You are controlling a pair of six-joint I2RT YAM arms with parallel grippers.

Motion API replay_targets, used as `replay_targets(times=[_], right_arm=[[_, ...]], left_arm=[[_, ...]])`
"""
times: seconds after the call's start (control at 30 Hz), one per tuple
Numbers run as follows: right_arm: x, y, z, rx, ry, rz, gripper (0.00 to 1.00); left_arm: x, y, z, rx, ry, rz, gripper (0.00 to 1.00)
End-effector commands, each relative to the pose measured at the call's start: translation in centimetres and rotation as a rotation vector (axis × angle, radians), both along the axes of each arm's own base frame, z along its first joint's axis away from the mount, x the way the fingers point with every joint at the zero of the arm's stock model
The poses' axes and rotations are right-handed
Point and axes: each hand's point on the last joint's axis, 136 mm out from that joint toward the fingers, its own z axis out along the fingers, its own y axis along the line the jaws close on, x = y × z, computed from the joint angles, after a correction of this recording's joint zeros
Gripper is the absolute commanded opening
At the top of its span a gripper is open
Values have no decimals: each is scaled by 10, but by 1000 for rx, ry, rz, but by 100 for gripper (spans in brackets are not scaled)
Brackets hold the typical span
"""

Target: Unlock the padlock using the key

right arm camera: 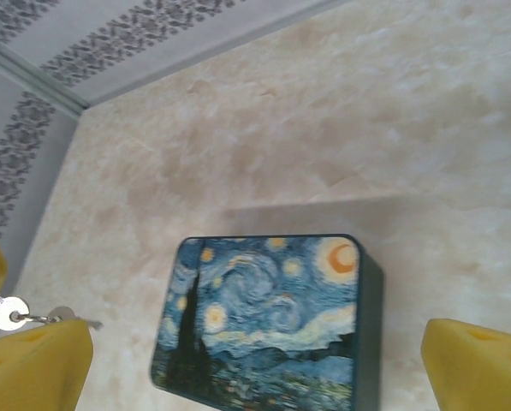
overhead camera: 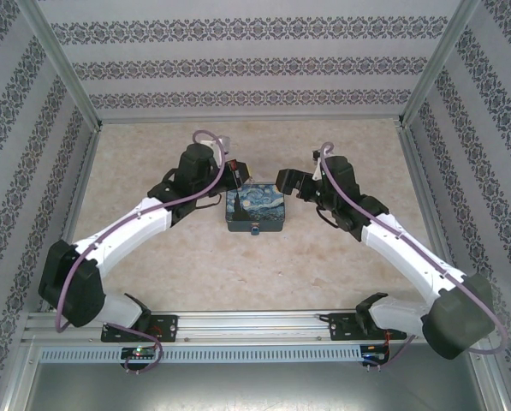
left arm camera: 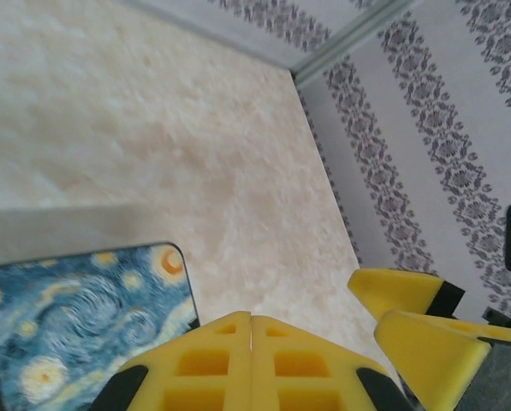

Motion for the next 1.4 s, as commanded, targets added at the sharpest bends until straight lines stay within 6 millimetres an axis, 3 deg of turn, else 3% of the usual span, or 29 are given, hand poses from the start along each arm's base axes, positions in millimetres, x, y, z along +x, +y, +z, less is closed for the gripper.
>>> replay_targets(times=[0.0,0.23,0.53,0.8,1.37], right_arm=[[3,24,12,199,-23,80,95],[21,45,16,500,-32,120,79],[31,48,28,731,-109,141,56],[29,51,38,800,-140,179,52],[29,66,43,856,-143,234,36]], left_arm=[[9,10,16,52,-153,27,0],[12,-3,27,-70,-232,-21,0],[15,-11,40,-289,-249,-69,0],[16,-13,37,-402,-221,-88,0],[22,-20,31,-455,-183,-100,0]])
